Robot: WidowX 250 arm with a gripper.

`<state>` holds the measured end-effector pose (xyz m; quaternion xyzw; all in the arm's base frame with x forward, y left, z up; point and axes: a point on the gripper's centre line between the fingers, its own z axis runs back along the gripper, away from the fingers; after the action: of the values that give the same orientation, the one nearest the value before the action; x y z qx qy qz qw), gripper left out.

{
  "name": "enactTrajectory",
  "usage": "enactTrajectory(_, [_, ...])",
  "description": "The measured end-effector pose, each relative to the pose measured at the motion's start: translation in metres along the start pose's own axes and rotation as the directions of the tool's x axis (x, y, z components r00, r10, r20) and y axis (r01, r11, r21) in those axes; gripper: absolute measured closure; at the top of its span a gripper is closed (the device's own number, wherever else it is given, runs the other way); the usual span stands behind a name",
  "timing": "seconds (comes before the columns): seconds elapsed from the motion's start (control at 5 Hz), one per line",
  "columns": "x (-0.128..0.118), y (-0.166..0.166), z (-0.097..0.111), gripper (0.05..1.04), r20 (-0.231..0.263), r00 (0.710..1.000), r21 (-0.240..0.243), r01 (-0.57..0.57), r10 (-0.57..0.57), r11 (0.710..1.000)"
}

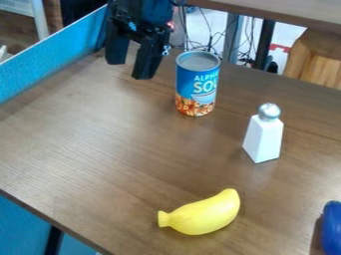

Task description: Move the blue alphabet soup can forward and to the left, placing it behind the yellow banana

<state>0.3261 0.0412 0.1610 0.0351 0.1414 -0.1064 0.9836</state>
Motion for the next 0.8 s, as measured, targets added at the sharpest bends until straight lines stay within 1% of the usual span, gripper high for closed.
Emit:
enactTrajectory(0.2, [0.004, -0.001, -0.012, 0.084, -0.036, 0.999, -0.011, -0.001, 0.001, 1.0])
enactTrajectory(0.4, [0.022, 0.005, -0.001, 0.084, 0.011, 0.999, 0.002, -0.042, 0.042, 0.999])
enactTrajectory(0.6, [0.045, 0.005, 0.022, 0.084, 0.104, 0.994, -0.03, -0.032, 0.035, 0.999])
enactTrajectory(0.8, [0.069, 0.005, 0.048, 0.084, 0.184, 0.982, -0.066, -0.027, 0.039, 0.997])
